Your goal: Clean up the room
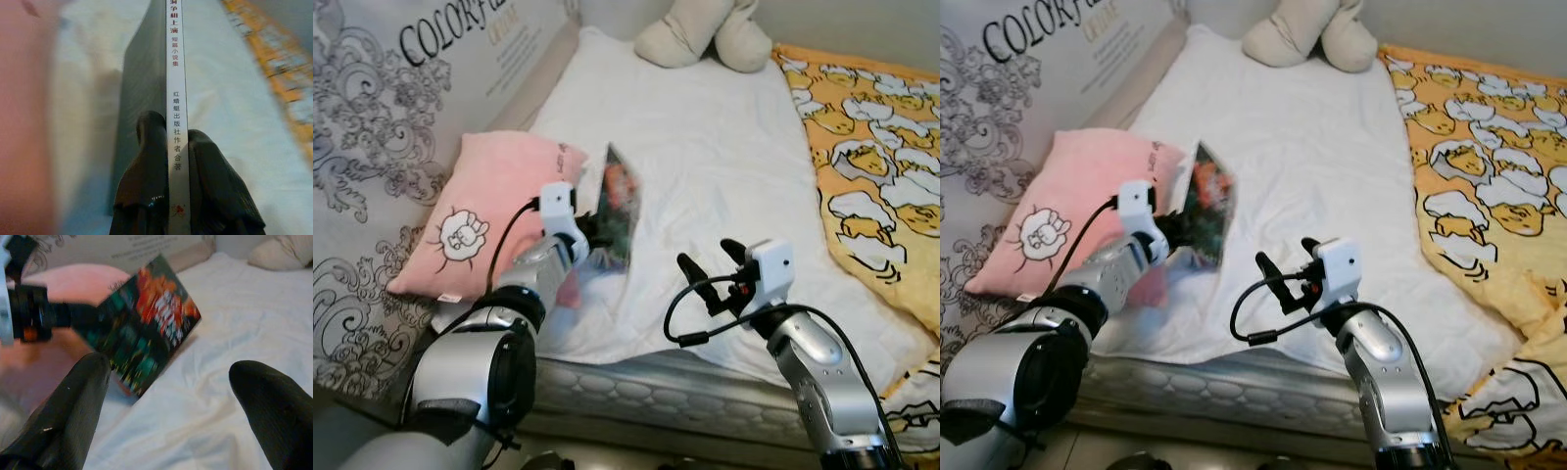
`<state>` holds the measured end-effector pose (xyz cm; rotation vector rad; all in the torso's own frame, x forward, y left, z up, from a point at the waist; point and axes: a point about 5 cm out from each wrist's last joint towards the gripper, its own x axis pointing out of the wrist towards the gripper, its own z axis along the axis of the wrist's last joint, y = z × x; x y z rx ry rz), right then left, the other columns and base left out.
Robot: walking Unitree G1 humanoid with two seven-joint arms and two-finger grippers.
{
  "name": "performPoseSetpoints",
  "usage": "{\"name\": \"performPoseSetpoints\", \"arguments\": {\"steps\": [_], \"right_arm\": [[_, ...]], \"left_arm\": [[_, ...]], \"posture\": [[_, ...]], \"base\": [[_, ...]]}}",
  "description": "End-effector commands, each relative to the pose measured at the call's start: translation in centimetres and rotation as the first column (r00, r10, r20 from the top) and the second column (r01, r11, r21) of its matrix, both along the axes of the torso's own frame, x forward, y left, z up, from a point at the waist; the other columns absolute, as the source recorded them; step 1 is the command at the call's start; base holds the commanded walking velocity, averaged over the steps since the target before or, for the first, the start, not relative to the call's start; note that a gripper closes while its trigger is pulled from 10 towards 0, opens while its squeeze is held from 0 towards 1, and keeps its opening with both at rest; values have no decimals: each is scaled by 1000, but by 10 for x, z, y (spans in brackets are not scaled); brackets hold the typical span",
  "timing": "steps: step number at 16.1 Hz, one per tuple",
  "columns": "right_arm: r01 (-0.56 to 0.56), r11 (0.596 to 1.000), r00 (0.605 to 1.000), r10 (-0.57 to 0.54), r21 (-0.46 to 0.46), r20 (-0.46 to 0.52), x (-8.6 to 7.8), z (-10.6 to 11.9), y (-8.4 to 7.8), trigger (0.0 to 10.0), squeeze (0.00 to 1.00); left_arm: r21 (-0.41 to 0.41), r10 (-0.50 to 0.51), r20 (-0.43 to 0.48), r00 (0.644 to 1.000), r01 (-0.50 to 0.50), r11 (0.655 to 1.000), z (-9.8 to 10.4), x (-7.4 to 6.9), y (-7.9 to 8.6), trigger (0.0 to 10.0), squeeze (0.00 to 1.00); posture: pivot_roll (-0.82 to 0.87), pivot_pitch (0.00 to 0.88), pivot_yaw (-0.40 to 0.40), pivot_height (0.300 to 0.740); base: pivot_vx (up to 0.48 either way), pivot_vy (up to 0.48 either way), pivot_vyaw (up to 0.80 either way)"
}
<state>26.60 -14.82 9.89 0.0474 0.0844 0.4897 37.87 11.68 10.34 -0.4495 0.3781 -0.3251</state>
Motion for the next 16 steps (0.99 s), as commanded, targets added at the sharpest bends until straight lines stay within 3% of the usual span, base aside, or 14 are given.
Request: {"name": "performPoseSetpoints", "arguments": {"steps": [1,4,5,7,9,11,13,14,16], "right_arm": [[14,1000,1000,-14,1,9,-1,4,-3,10000,0],[33,999,999,-33,-1,12,-3,4,-7,10000,0],[44,999,999,-44,0,10,-5,4,-8,10000,0],[45,999,999,-45,0,6,-8,2,-7,10000,0],[48,999,999,-48,2,6,-8,3,-6,10000,0],[56,998,998,-56,3,10,-8,5,-7,10000,0],[57,998,998,-57,4,10,-10,5,-8,10000,0],[61,998,998,-61,4,10,-12,5,-9,10000,0],[66,998,998,-66,2,3,-14,4,-11,10000,0]], "left_arm": [[-142,-7,74,997,17,990,33,14,-6,10000,0],[-307,-39,24,999,44,951,36,13,-13,10000,0],[-324,-67,-39,997,51,945,24,7,-18,10000,0],[-158,-39,-177,983,11,987,-15,-10,-15,10000,0],[-91,-37,-201,979,19,996,-25,-15,-12,10000,0],[85,-11,-246,969,33,996,-44,-25,-4,10000,0],[147,49,-221,974,-17,989,-42,-22,5,10000,0],[228,112,-166,980,-72,971,-35,-16,20,10000,0],[286,138,-118,983,-100,953,-27,-11,31,10000,0]], "posture": [[-211,24,-38,740],[-243,14,-14,740],[-250,9,-10,740],[-261,1,-2,740],[-267,3,0,740],[-275,18,-1,740],[-276,20,-1,740],[-278,27,-4,740],[-269,33,-7,740]], "base": [[0,0,0],[0,0,0],[0,0,0],[0,0,0],[0,0,0],[0,0,0],[0,0,0],[0,0,0],[0,0,0]]}}
